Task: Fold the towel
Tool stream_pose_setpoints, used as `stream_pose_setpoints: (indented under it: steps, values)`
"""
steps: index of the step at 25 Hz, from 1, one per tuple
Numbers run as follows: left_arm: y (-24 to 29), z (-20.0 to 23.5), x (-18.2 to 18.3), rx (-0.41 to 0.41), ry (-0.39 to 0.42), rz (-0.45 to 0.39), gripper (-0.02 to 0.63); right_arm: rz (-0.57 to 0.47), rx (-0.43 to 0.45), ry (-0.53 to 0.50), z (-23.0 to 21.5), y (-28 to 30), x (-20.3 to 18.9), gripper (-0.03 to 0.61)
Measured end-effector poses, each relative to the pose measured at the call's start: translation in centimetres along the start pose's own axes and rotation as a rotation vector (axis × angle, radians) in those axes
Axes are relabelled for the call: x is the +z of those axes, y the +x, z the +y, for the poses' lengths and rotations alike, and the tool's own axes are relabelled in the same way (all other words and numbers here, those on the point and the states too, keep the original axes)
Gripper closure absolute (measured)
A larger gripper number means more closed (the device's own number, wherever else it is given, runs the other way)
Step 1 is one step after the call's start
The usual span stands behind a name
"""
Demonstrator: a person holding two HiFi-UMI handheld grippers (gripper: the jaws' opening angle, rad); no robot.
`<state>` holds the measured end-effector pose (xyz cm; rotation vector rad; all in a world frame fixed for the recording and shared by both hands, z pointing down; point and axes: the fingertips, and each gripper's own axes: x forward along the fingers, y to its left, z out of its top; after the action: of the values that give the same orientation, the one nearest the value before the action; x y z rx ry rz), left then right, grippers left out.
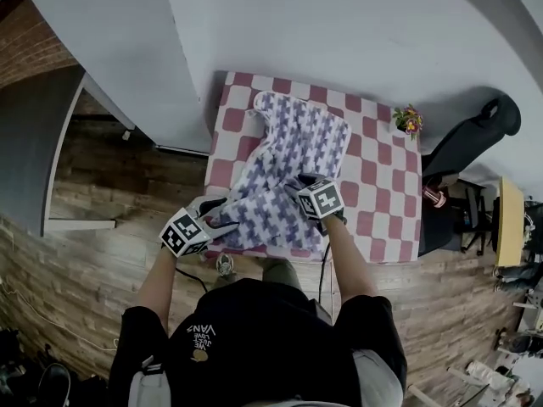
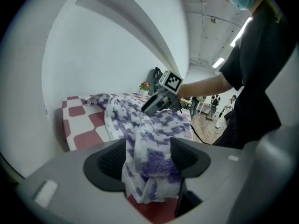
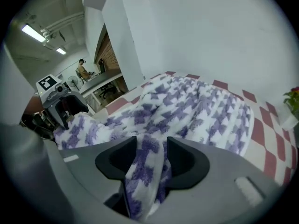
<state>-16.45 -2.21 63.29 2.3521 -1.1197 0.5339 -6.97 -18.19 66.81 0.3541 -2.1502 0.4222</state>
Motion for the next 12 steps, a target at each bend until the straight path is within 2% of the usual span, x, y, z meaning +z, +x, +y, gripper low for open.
stream_pose_setpoints:
  steps: [3,6,9,12]
  values:
    - [0.6,-0.2,-0.5,-0.015,-0.007,0.029,0.337,0.057,0.023,-0.014,0.2,1.4,-0.8,0.382]
    - [1.1,-0.6,-0.8,-0.03,0.009,0.058,0.337,0.06,0.023,-0.032,0.5,1.3,-1.1,0.433]
    - [1.2,-1.0,-1.1,-0.055,0.028,0.079,0.337,-0.014,0.028,-0.026,1.2,-0.5,-0.5,0.512]
    - [1.3,-1.7,-1.3,-0.091,0.065,0.098,0.338,-0.111,0.007,-0.006,1.8,-3.4,0.1,0.525]
